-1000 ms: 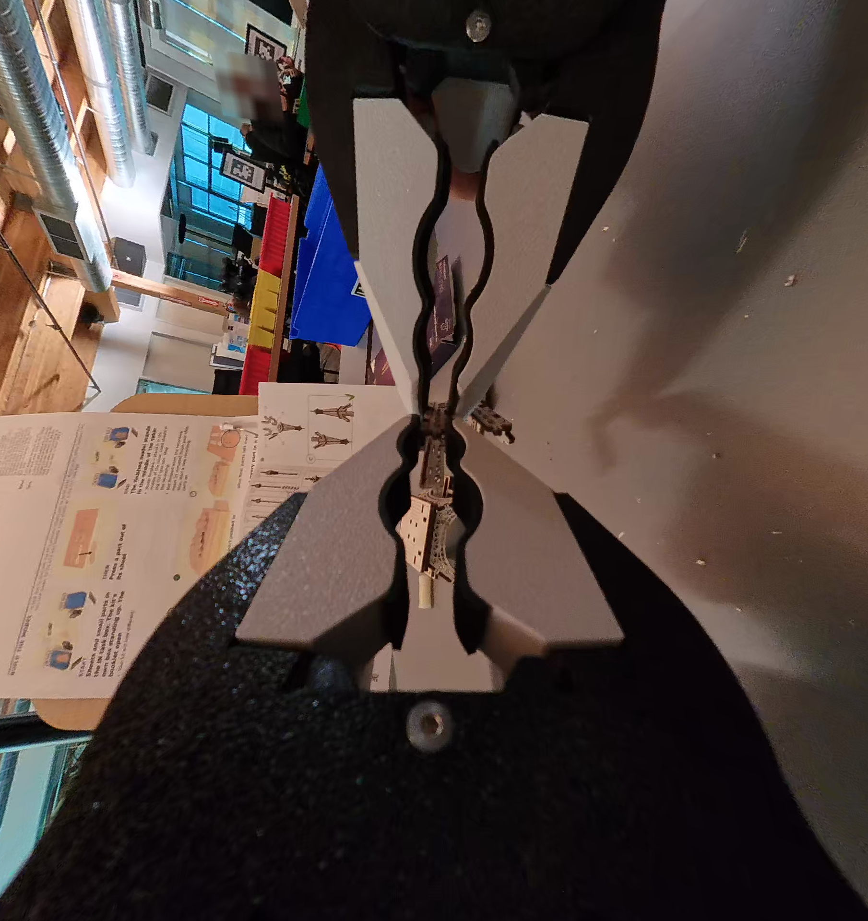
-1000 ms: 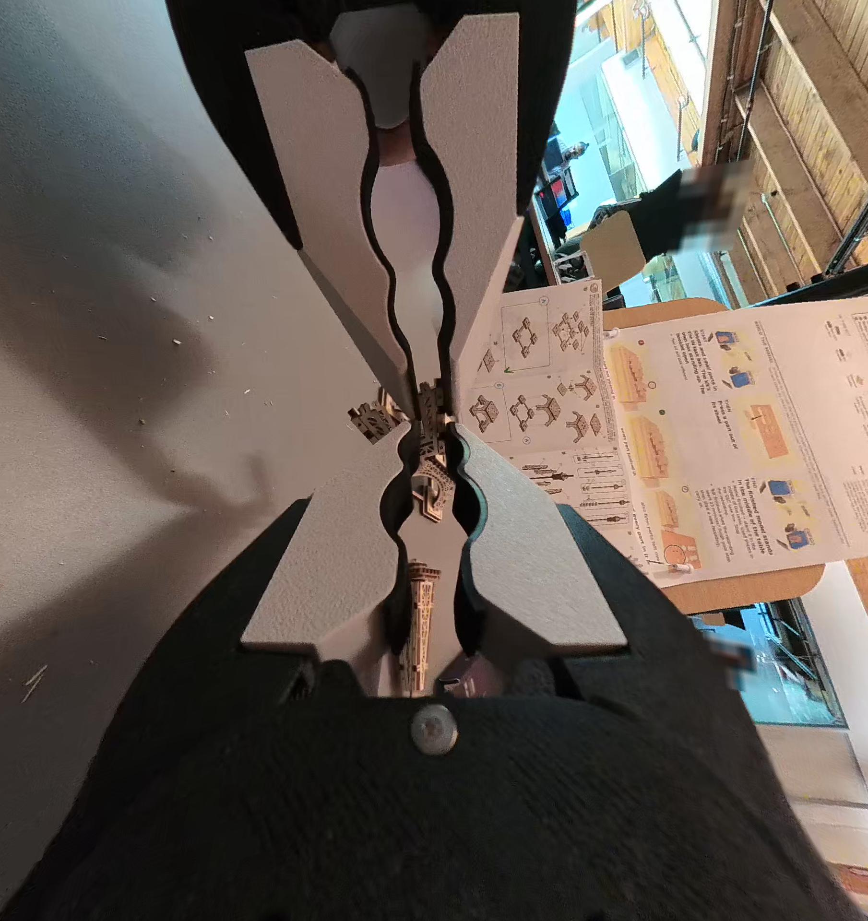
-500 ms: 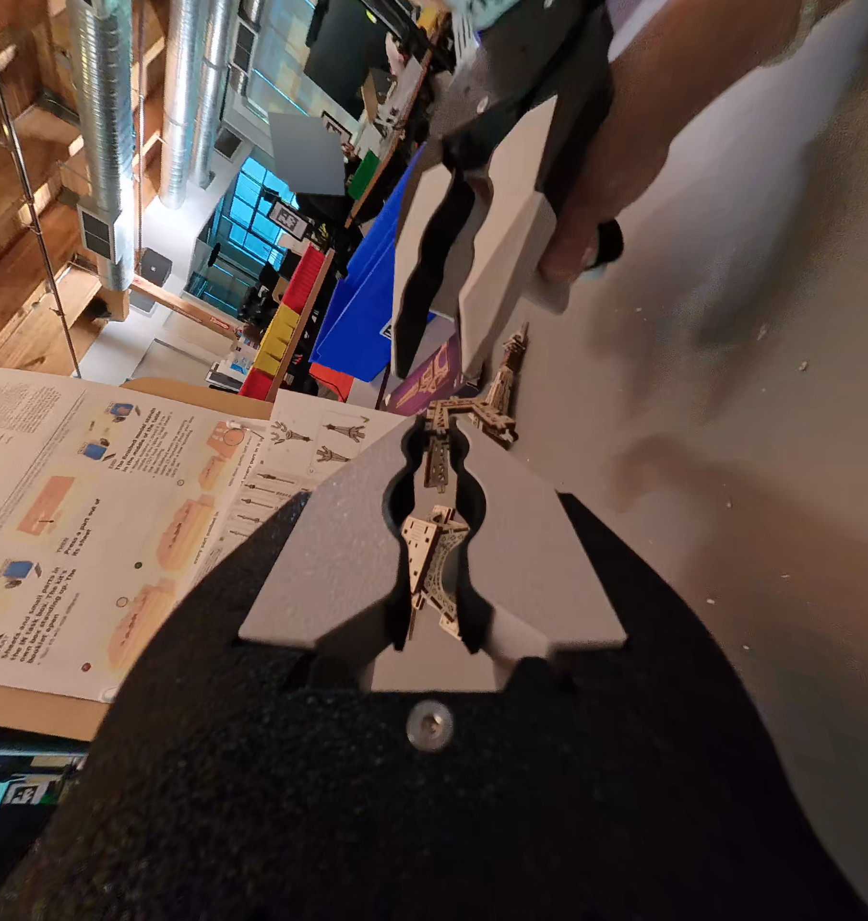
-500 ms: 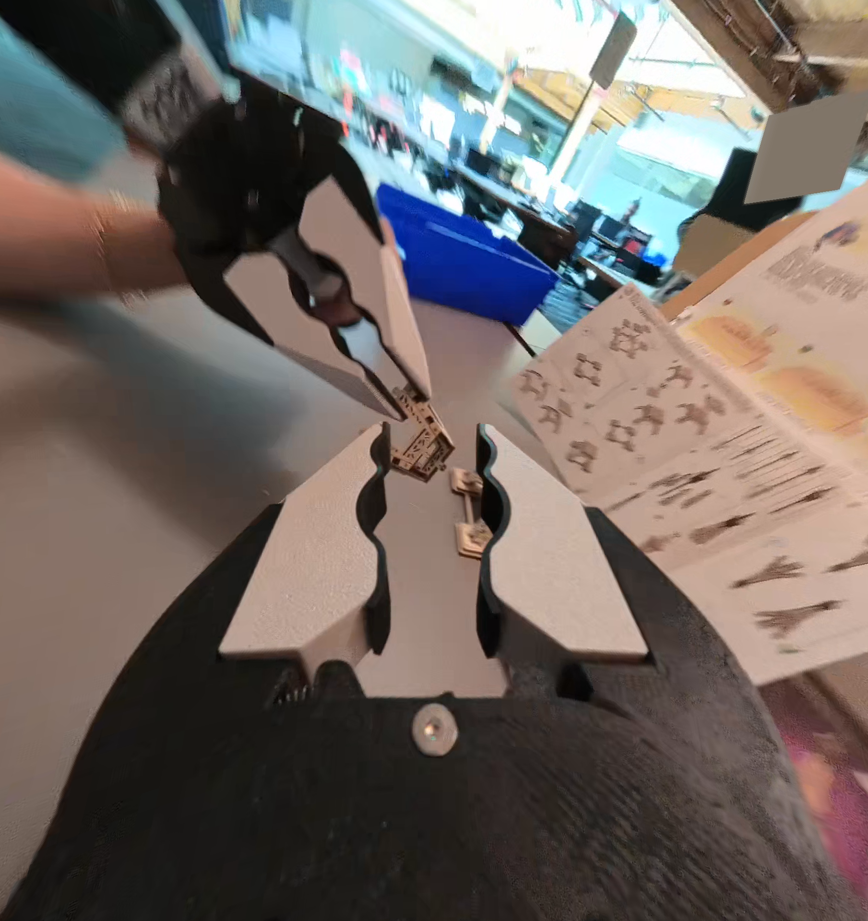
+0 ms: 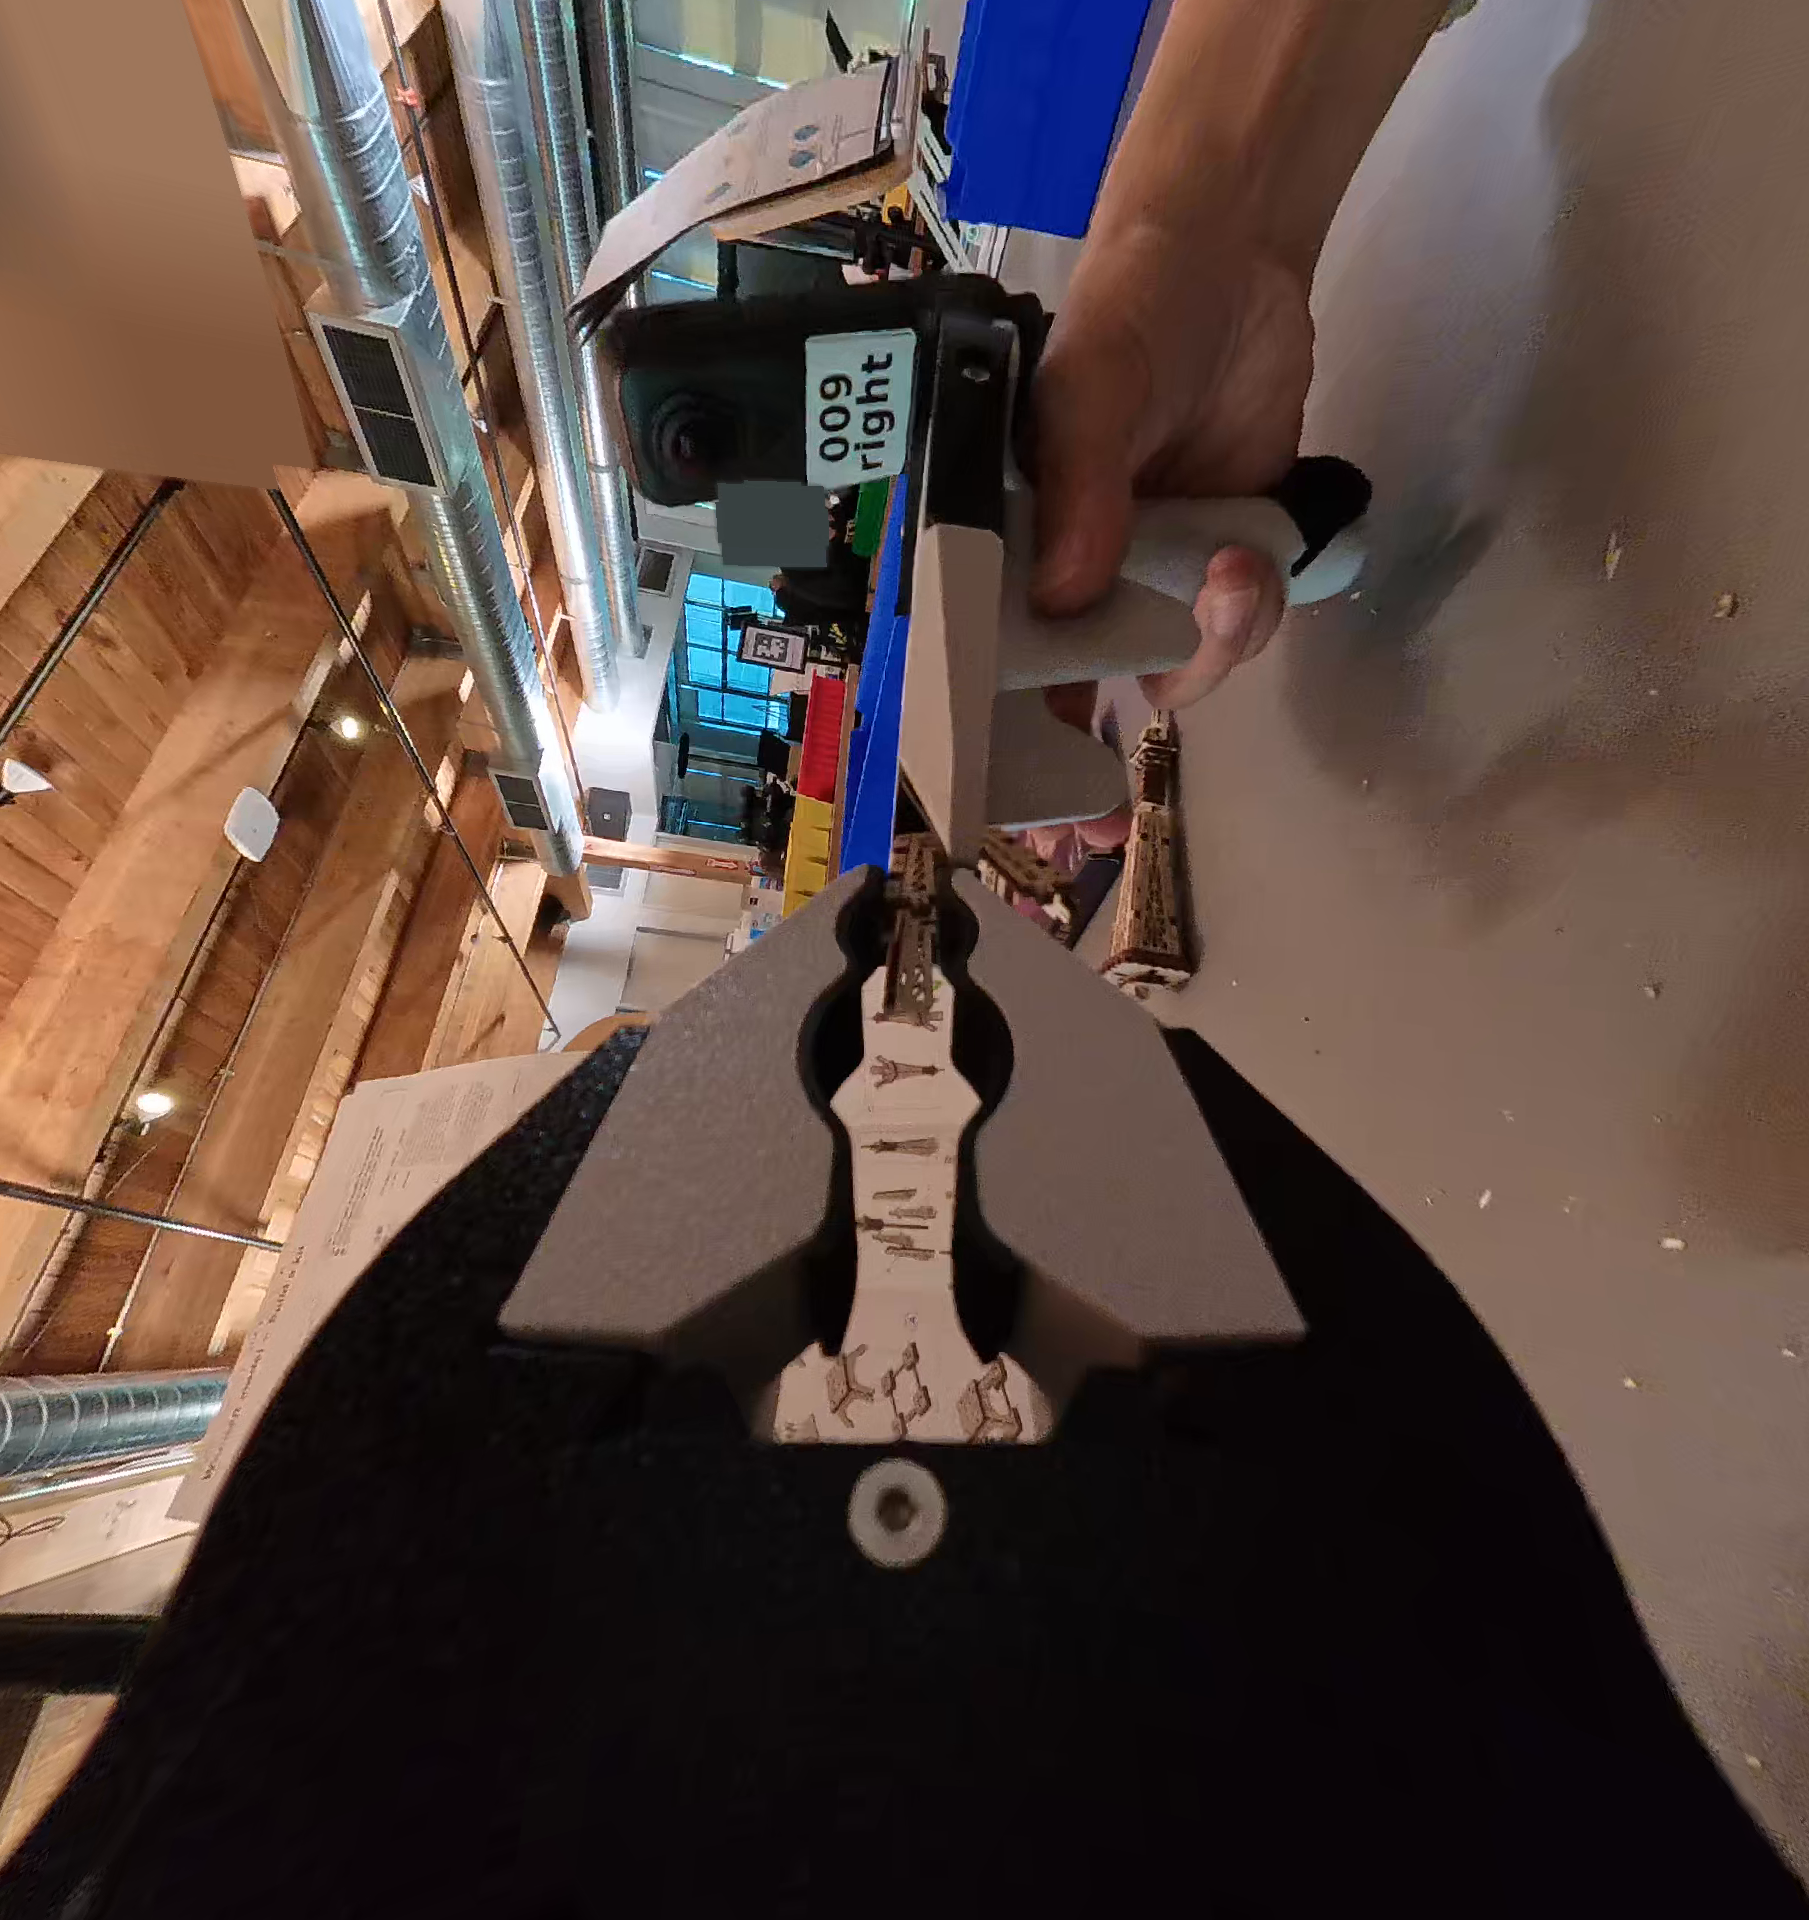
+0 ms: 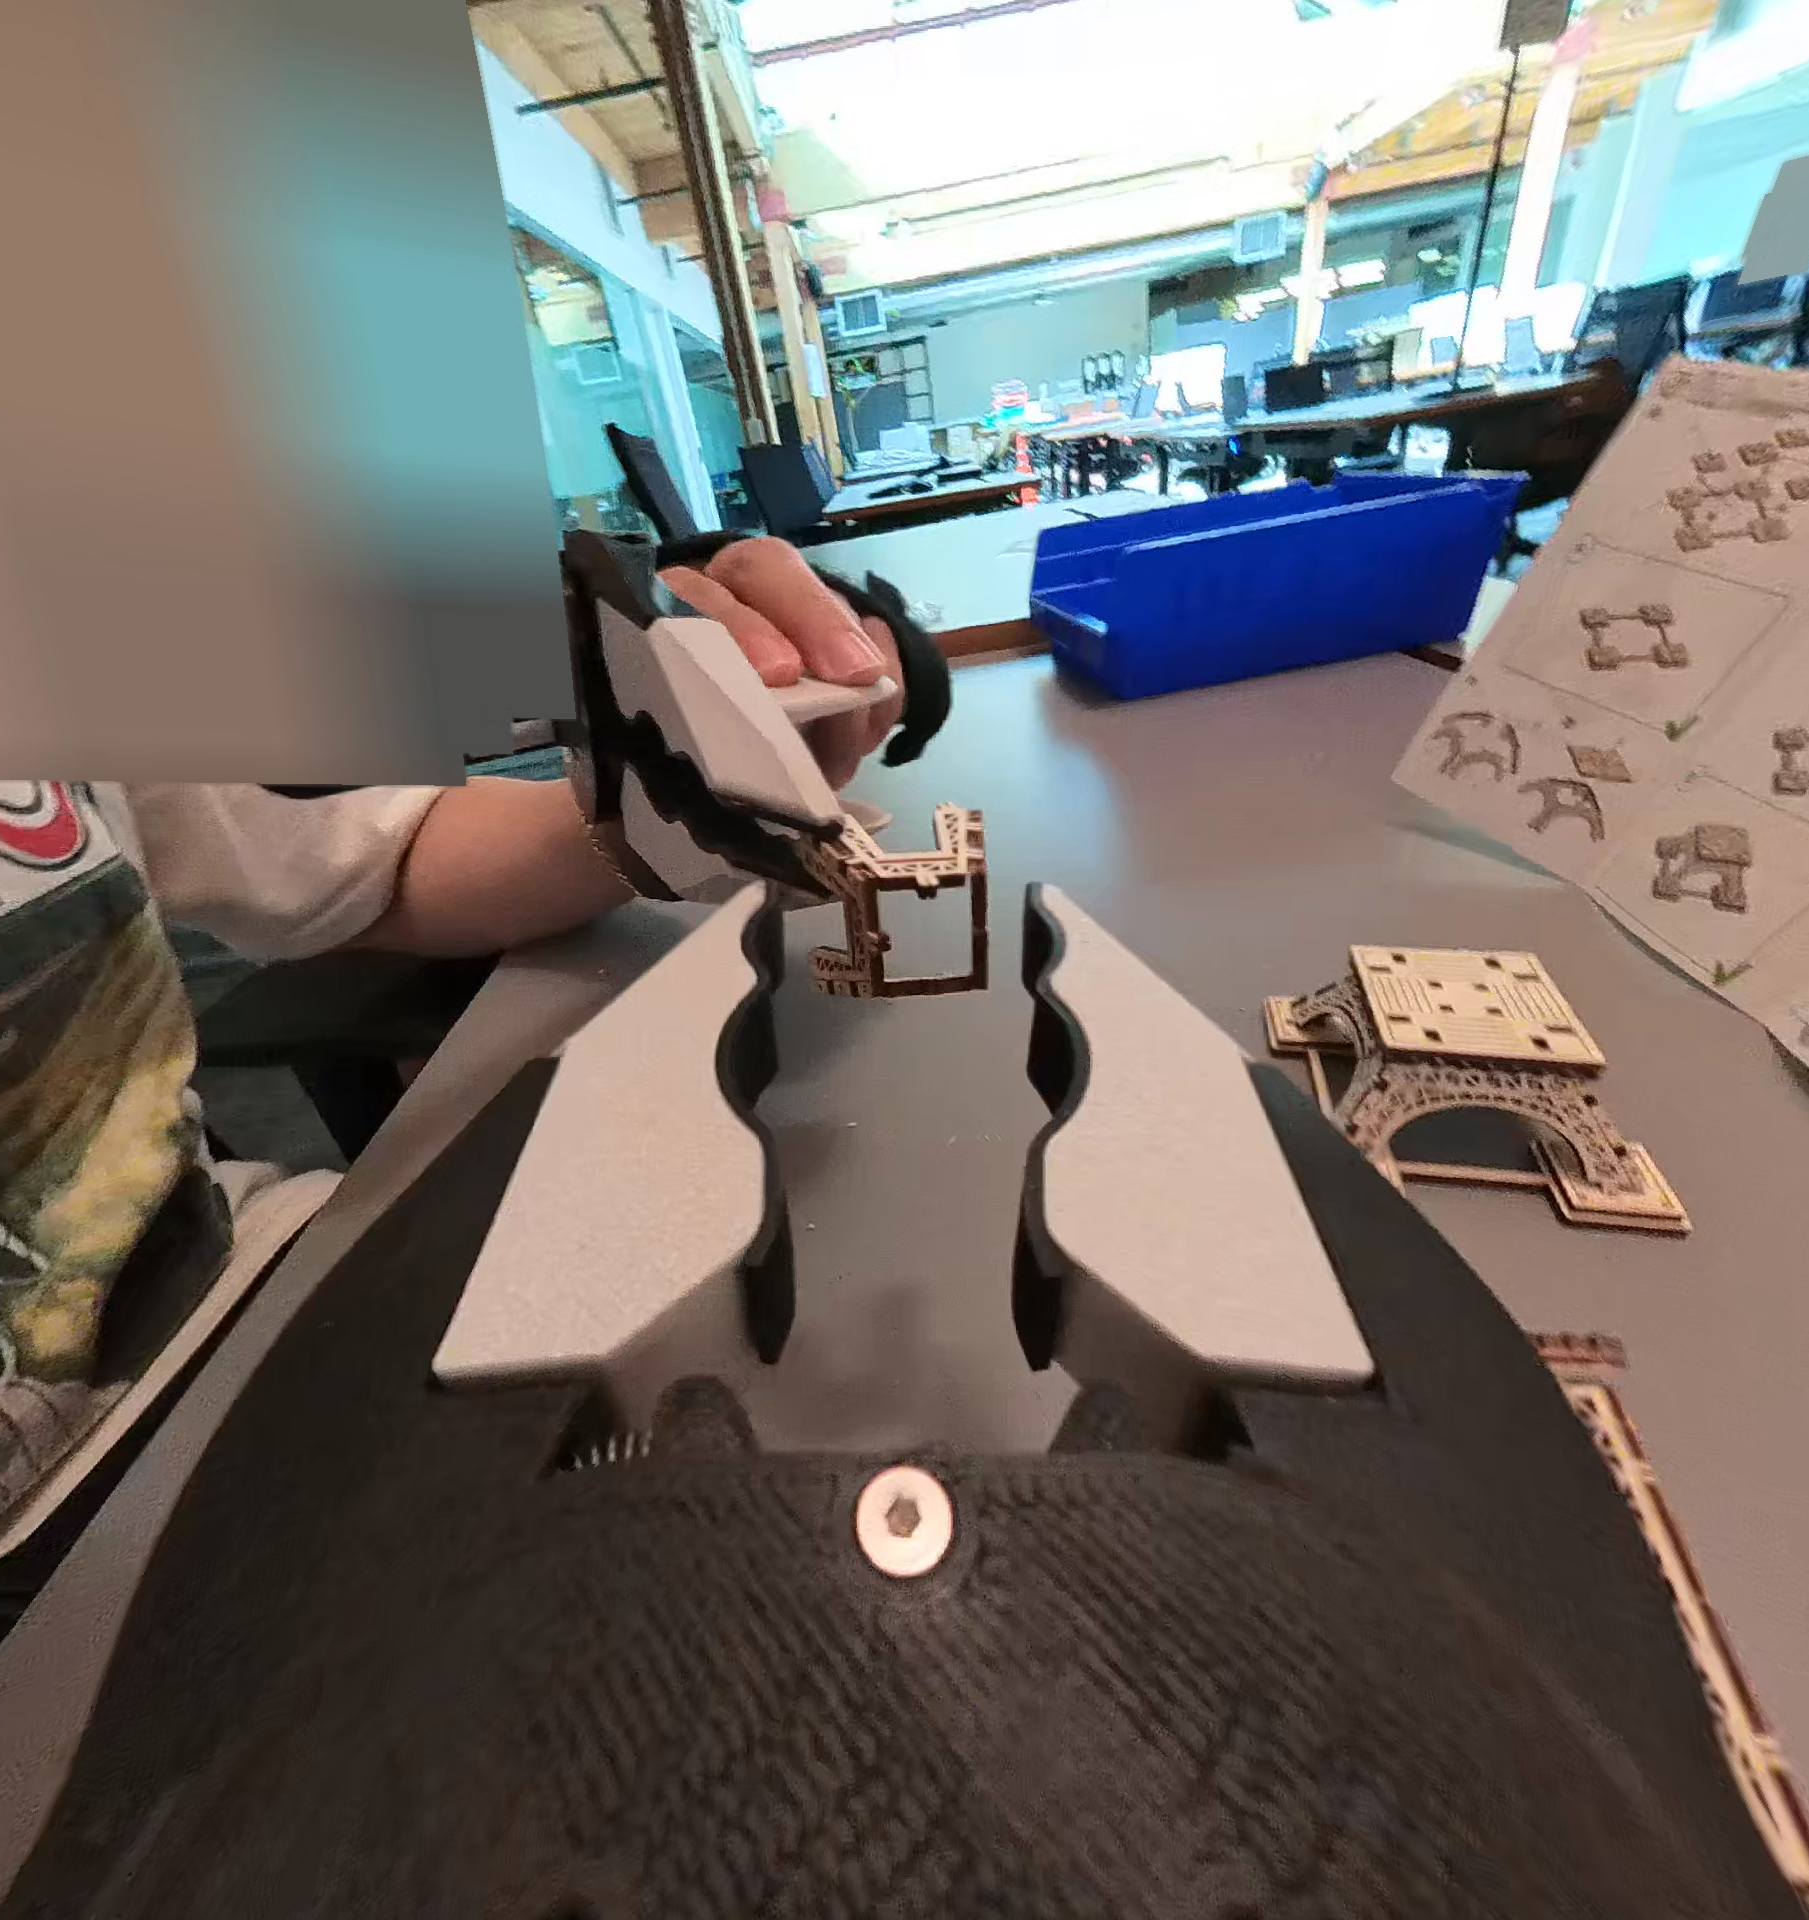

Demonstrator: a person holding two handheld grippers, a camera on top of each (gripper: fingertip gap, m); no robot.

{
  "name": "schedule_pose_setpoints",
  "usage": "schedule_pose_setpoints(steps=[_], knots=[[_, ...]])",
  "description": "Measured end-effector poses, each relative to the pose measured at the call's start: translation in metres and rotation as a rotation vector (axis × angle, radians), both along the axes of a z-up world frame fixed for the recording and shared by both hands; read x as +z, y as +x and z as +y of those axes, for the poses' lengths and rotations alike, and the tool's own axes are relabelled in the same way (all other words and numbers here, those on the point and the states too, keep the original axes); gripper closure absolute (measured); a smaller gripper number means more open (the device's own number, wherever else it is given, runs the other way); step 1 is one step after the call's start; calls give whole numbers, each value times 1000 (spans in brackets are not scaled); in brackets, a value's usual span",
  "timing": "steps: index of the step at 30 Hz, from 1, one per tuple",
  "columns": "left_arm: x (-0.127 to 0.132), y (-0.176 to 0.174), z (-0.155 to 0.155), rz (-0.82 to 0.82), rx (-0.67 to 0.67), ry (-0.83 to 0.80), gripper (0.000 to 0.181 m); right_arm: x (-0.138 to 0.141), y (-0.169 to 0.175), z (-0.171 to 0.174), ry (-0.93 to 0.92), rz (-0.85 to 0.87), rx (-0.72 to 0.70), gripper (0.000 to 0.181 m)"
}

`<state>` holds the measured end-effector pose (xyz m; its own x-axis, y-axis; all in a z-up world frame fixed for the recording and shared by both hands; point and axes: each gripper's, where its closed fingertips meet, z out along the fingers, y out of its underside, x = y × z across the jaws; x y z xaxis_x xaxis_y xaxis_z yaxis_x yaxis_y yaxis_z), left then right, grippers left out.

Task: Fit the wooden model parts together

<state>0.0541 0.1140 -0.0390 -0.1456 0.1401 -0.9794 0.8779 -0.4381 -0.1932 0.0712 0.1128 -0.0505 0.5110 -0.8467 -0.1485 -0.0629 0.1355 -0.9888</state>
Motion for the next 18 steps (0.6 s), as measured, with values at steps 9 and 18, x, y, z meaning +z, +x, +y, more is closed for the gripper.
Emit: schedule_pose_setpoints(steps=[9,18], knots=[[-3,9,-5,53,39,42,157,3,-1,-8,-360,-180,-130,155],[22,12,0,634,-103,365,158,12,-1,-20,-1409,-475,-486,156]])
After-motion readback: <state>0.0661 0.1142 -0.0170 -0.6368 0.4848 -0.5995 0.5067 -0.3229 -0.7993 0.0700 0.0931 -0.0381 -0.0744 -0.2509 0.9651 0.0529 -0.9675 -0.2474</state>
